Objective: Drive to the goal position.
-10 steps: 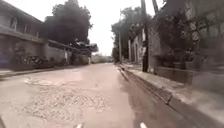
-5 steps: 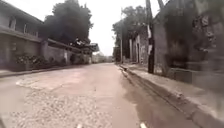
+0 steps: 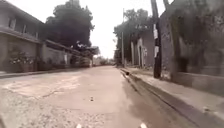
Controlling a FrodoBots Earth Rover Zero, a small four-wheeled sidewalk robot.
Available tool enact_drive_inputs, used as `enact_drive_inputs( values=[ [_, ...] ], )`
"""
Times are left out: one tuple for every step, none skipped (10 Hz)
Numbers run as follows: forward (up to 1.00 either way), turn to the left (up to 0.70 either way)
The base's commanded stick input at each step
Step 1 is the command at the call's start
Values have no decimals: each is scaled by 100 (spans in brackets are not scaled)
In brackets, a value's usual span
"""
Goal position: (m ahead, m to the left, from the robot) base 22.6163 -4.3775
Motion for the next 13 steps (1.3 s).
enact_drive_inputs(
  values=[
    [85,0],
    [85,0],
    [85,0],
    [85,0],
    [85,0],
    [85,0],
    [85,0],
    [85,-1],
    [85,-7],
    [85,-23],
    [85,-34],
    [85,-34],
    [85,-26]
  ],
)
